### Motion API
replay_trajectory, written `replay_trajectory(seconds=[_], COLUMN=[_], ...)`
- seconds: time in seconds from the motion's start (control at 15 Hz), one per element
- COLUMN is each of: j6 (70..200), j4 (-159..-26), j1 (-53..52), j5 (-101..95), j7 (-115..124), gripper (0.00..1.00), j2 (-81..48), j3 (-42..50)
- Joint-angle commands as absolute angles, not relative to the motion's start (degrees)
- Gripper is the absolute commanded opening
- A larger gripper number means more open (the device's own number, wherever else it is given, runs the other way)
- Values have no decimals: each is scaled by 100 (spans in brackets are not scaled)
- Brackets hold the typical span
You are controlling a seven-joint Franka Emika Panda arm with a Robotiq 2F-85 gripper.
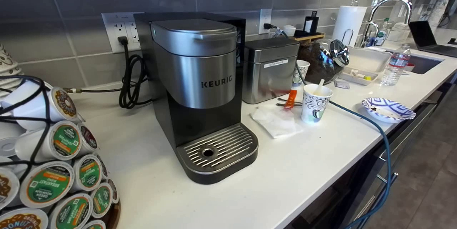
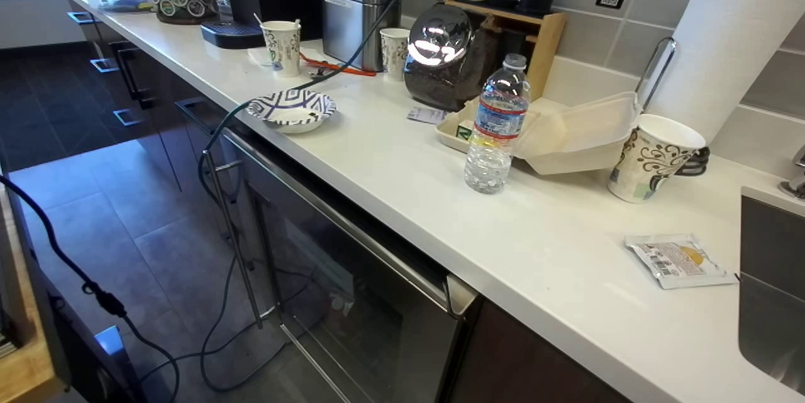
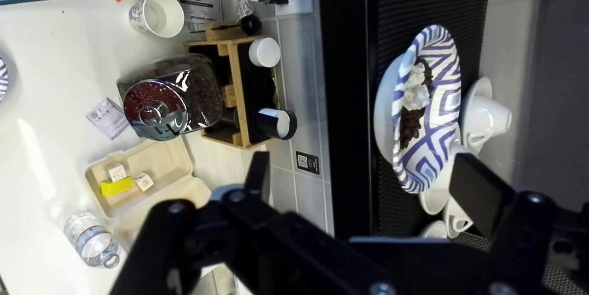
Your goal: Remove the plate from the top cabinet
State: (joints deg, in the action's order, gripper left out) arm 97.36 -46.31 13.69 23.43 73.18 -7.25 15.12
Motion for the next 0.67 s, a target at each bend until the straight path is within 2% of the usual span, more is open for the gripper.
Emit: replay_trajectory(seconds=[0.0, 0.27, 0.6], j6=[10222, 11772, 11447], j4=[-4597, -4534, -4797], j1=[1287, 1162, 1181], j5=[2144, 2273, 2506], j7=[7288, 7263, 6256], gripper=[100, 100, 100], j2=[-773, -975, -947], j3=[1505, 1403, 1185])
